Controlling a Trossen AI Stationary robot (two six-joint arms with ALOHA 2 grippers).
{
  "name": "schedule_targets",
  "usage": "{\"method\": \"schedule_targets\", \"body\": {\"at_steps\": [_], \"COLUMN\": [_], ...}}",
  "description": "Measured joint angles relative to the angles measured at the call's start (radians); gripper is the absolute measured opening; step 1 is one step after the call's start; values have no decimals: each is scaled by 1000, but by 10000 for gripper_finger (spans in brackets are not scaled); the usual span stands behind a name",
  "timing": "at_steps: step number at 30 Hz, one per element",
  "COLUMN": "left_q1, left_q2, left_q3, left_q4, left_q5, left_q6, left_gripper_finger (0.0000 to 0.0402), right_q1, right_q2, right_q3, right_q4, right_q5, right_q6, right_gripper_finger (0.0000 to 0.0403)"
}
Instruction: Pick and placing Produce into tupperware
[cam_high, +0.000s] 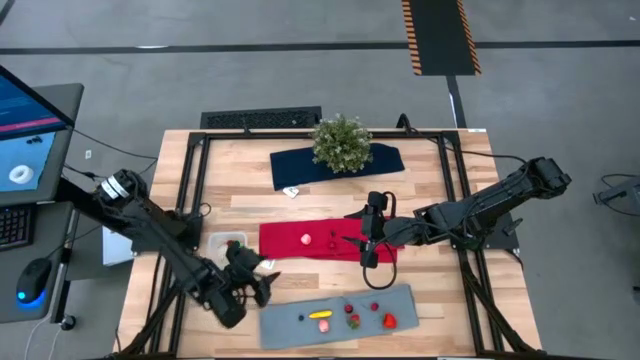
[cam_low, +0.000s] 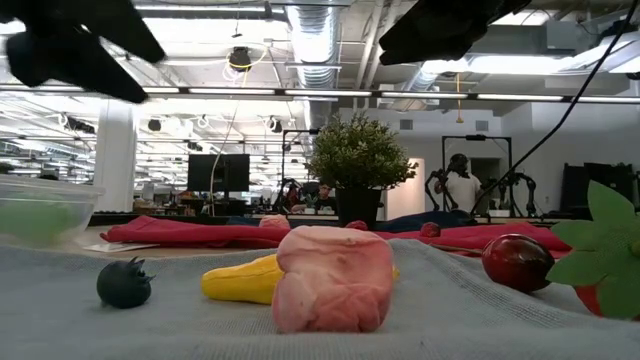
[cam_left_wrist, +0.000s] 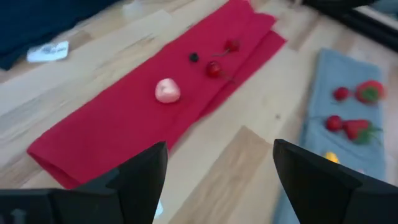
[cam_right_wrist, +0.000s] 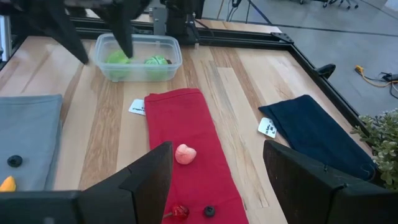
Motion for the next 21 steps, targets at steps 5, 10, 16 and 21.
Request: {"method": "schedule_targets", "body": {"at_steps": [5, 10, 16, 21], "left_q1": [138, 267, 399, 486], "left_q2": [0, 0, 0, 5], "left_q3": [0, 0, 0, 0], "left_q4": [59, 155, 242, 275], "left_q5": [178, 285, 399, 476], "left_q6": [127, 294, 481, 537], "left_gripper_finger": [283, 283, 283, 283], "right_q1": [0, 0, 0, 0], "right_q2": [0, 0, 0, 0], "right_q3": [0, 0, 0, 0], "right_q4": [0, 0, 0, 0], "right_q5": [0, 0, 0, 0], "right_q6": [0, 0, 0, 0], "right_gripper_finger": [275, 275, 275, 275]}}
